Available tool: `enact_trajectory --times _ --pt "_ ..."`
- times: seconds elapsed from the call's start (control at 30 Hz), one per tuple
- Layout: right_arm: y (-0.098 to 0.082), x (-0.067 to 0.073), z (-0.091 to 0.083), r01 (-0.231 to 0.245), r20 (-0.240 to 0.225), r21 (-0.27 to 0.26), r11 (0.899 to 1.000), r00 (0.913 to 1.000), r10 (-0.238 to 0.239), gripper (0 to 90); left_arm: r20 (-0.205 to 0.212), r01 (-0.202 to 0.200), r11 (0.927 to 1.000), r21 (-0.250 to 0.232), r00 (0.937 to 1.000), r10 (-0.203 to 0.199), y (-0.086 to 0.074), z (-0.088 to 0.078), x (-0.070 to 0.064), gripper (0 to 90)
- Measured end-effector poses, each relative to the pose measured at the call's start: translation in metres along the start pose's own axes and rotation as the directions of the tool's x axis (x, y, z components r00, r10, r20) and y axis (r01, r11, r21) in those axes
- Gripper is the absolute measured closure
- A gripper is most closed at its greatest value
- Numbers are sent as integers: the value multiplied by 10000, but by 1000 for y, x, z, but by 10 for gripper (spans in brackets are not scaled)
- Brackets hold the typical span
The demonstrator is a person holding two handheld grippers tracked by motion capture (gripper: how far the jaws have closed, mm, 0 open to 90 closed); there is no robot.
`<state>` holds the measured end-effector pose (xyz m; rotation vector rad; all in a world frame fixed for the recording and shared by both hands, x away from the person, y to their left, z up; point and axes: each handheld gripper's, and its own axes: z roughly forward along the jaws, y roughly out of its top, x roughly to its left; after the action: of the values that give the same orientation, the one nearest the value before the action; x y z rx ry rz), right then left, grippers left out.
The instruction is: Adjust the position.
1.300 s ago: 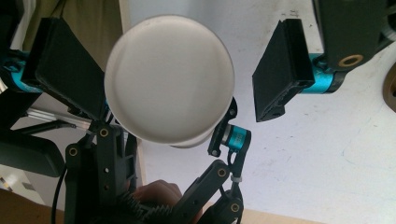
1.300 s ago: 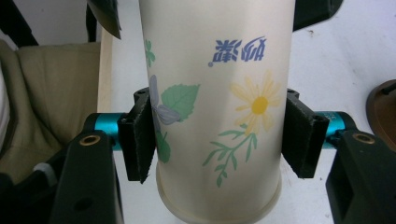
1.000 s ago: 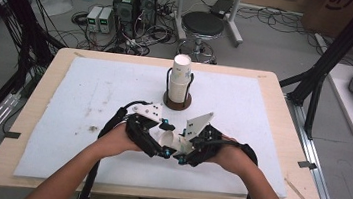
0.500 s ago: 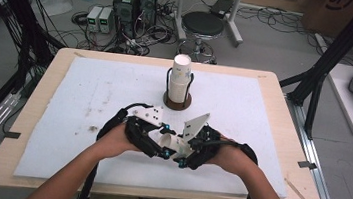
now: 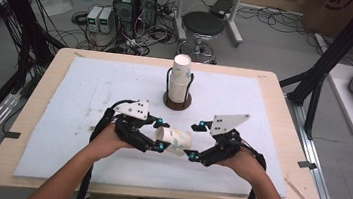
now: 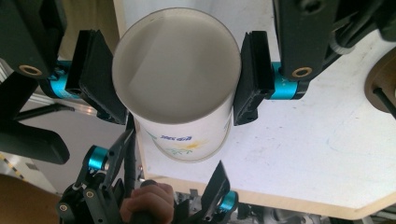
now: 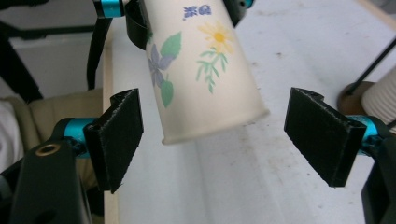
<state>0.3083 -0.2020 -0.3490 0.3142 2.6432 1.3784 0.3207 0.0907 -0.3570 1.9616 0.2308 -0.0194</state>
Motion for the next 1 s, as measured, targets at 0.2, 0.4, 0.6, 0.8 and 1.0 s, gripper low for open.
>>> enact_trajectory --times 0.2,0.4,0.6,0.8,1.0 --pt "-14 2 -9 -356 373 -1042 9939 9985 397 197 -102 71 9989 -453 9999 -76 -5 -3 1 375" --pt "-31 6 -12 -713 609 -1771 9816 9947 832 197 -152 119 9945 -1036 9998 -135 -8 -5 0 375" --pt "-49 9 -7 -1138 588 -2318 9661 9897 1307 197 -75 2 9892 -1469 10000 -13 -6 -5 -1 375" --pt "-51 9 -5 -1212 351 -2402 9631 9904 1334 197 10 -17 9874 -1582 10000 19 -5 -4 -3 376" --pt "-49 7 -1 -1229 1 -2432 9622 9919 1267 197 229 -98 9875 -1573 9996 136 -5 -2 -4 376"
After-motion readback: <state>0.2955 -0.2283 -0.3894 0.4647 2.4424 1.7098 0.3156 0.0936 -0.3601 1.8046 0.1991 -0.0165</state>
